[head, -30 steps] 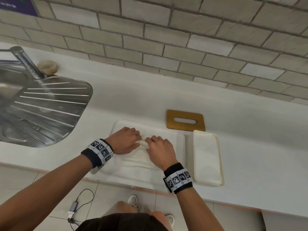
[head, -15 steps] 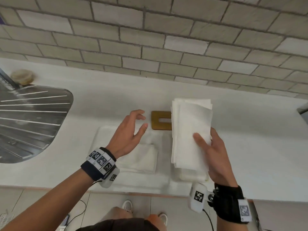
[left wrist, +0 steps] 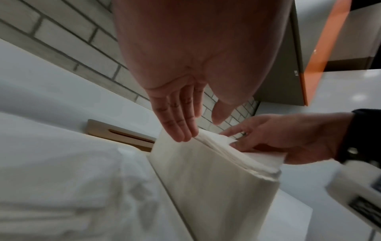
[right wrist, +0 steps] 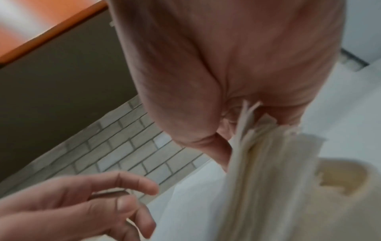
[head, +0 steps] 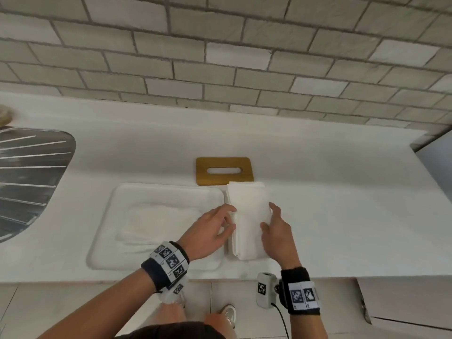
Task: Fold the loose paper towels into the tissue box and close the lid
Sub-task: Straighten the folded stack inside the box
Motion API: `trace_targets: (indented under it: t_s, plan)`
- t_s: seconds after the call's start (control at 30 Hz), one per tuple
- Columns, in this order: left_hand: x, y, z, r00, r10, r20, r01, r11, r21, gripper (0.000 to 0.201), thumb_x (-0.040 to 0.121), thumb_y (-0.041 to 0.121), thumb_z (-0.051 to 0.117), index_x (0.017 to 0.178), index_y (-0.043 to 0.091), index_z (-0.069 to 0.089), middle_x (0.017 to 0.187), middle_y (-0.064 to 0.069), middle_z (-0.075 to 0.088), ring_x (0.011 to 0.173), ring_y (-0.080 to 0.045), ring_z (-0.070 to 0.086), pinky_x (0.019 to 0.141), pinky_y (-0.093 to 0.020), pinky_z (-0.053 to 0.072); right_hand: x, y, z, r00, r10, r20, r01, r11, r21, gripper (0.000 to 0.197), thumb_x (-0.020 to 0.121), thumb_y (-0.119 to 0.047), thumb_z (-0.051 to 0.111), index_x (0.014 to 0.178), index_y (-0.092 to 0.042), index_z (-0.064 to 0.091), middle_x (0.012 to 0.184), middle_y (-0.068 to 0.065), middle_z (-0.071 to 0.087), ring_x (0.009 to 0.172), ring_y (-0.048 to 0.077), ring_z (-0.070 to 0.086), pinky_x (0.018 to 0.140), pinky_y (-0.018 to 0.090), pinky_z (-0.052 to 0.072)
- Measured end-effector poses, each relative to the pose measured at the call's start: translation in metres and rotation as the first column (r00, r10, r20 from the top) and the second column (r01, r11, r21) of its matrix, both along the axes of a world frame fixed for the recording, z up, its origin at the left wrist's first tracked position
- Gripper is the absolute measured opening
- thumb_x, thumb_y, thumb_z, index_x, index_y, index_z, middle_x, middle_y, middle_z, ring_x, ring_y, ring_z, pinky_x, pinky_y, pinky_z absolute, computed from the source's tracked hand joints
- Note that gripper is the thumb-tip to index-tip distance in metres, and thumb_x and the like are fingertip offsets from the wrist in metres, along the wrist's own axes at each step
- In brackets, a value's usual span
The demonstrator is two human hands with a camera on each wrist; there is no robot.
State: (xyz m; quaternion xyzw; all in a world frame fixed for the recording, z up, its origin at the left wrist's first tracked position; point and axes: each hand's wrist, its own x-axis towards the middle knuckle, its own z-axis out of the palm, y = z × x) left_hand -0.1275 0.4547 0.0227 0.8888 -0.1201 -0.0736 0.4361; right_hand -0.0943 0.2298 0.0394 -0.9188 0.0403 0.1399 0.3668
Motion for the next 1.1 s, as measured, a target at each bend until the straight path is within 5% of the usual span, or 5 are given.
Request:
trace_targets:
  t_s: [0.33, 0.5, 0.73, 0.97, 1.1]
  plan:
    - [-0.029, 0.139, -0.017, 0.998, -0.053, 0.022, 0.036, 0.877, 0.479, 0.038, 0.088, 0.043, 0.08, 0.118, 0.026, 0.065, 0.119, 0.012, 0.061, 0.112, -0.015, 0.056, 0.086, -0.037, 0.057, -0.01, 0.029, 0.013, 0.895, 0.278, 0.349, -0.07, 0.86, -0.506, 0.059, 0.1, -0.027, 0.069, 0.155, -0.026, 0.049, 0.155, 0.011, 0.05, 0.139, 0.039, 0.05, 0.098, 0.054, 0.056]
    - [-0.04, 0.168, -0.043, 0.976, -0.207, 0.067, 0.124, 0.784, 0.609, 0.056, 0.074, 0.04, 0.093, 0.12, 0.02, 0.069, 0.123, 0.004, 0.066, 0.105, -0.023, 0.066, 0.076, -0.037, 0.063, -0.001, 0.047, -0.023, 0.896, 0.439, 0.067, -0.37, 0.821, -0.434, 0.063, 0.111, -0.027, 0.052, 0.169, -0.032, 0.028, 0.177, -0.004, 0.023, 0.164, 0.027, 0.021, 0.126, 0.049, 0.036]
    - [-0.031, 0.171, -0.037, 0.956, -0.257, 0.143, 0.105, 0.754, 0.648, 0.029, 0.097, 0.043, 0.063, 0.113, 0.022, 0.075, 0.108, 0.003, 0.07, 0.096, -0.024, 0.069, 0.062, -0.038, 0.061, -0.01, 0.042, 0.002, 0.945, 0.326, -0.006, -0.298, 0.857, -0.42, 0.078, 0.105, -0.025, 0.064, 0.169, -0.033, 0.02, 0.174, -0.01, 0.026, 0.156, 0.025, 0.035, 0.117, 0.048, 0.044]
    - [-0.017, 0.171, -0.028, 0.997, -0.076, -0.012, 0.07, 0.836, 0.545, 0.037, 0.113, 0.041, 0.041, 0.134, 0.024, 0.066, 0.123, 0.004, 0.07, 0.115, -0.025, 0.063, 0.087, -0.045, 0.055, -0.015, 0.044, 0.004, 0.917, 0.388, -0.096, -0.382, 0.778, -0.498, 0.086, 0.1, -0.033, 0.071, 0.168, -0.042, 0.019, 0.175, -0.018, 0.014, 0.153, 0.023, 0.028, 0.111, 0.046, 0.049]
    - [-0.004, 0.176, -0.011, 0.996, 0.063, 0.064, -0.085, 0.885, 0.458, 0.033, 0.113, 0.044, 0.035, 0.122, 0.026, 0.061, 0.114, 0.006, 0.071, 0.099, -0.03, 0.068, 0.08, -0.047, 0.057, -0.023, 0.056, 0.025, 0.922, 0.325, 0.211, -0.208, 0.874, -0.439, 0.068, 0.102, -0.036, 0.069, 0.163, -0.034, 0.039, 0.17, -0.008, 0.036, 0.15, 0.024, 0.04, 0.109, 0.047, 0.051]
